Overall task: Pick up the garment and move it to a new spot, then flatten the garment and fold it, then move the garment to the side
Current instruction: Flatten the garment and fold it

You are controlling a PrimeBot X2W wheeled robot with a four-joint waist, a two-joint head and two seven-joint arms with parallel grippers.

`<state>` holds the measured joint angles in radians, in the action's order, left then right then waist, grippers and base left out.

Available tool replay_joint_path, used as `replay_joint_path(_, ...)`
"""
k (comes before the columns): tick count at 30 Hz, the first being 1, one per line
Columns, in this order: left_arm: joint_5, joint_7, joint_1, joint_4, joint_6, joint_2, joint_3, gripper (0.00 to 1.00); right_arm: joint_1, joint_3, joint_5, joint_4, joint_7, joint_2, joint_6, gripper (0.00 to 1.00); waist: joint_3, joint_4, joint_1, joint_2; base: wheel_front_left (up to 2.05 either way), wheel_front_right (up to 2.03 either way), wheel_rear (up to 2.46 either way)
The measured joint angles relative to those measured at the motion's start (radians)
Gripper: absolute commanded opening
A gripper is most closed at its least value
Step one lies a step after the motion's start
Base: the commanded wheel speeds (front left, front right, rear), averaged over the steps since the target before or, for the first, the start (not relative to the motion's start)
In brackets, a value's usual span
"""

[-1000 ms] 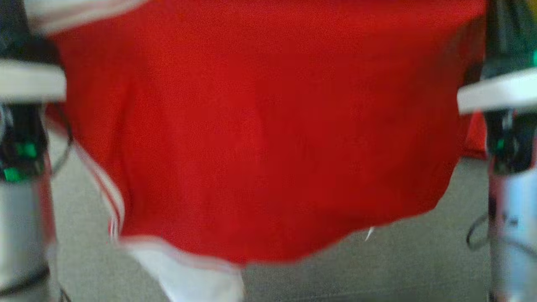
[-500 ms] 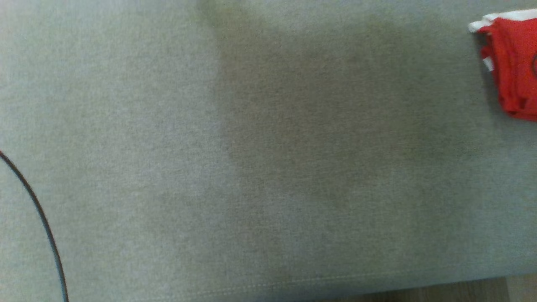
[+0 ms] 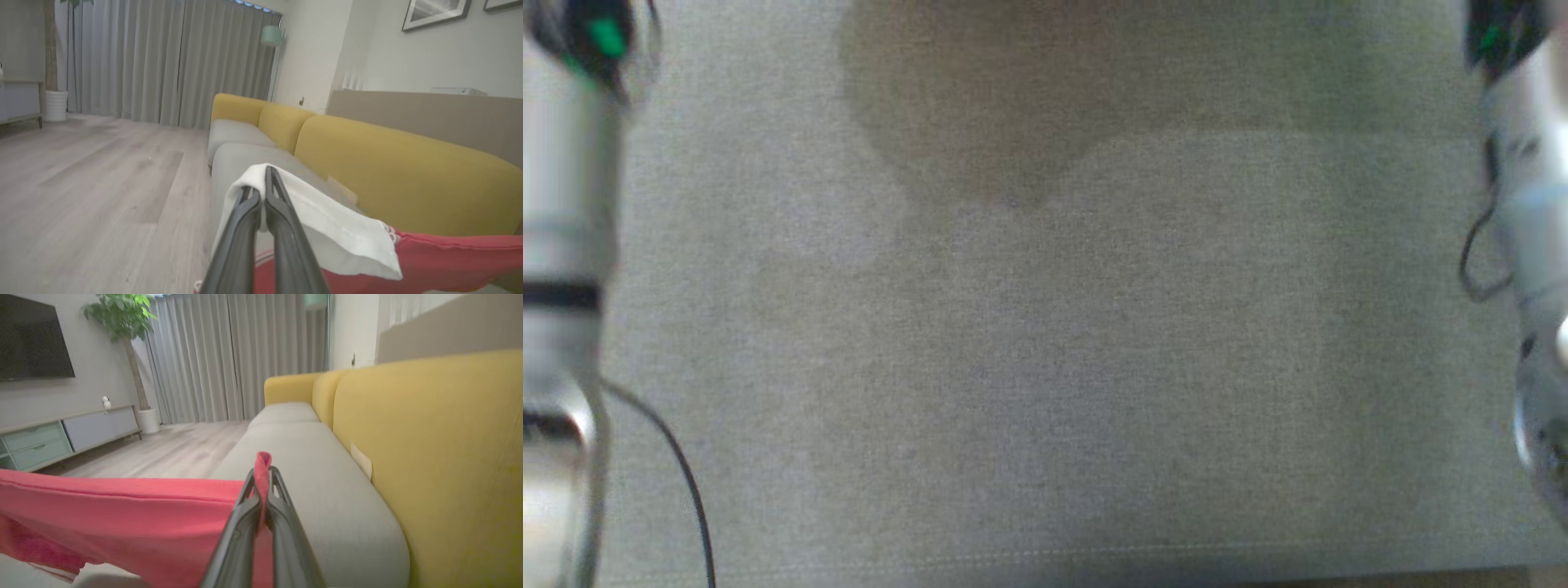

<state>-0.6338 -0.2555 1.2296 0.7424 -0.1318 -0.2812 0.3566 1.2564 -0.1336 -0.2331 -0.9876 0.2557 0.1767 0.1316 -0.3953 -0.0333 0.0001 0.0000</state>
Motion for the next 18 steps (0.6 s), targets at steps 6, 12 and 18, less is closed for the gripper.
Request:
replay_joint_path(6,-0.038,0.000,-0.302,-0.098,0.000,-0.030,0.042,0.00,-0.174,-0.084,-0.120,-0.043,0.000,0.017,0.000,0.00,0.055,-0.010,0.0000,0.0000,0.00,0.00,0.00)
replay_joint_path(12,-0.056,0.000,-0.592,-0.196,0.000,-0.079,0.057,0.00,-0.376,-0.166,-0.239,0.006,-0.009,0.028,0.000,0.00,0.139,-0.013,-0.0001,0.0000,0.00,0.00,0.00)
replay_joint_path(18,-0.055,0.000,-0.802,-0.274,0.000,-0.113,0.070,0.00,-0.577,-0.228,-0.316,0.086,-0.048,0.066,0.000,0.00,0.229,-0.021,-0.0001,0.0001,0.00,0.00,0.00)
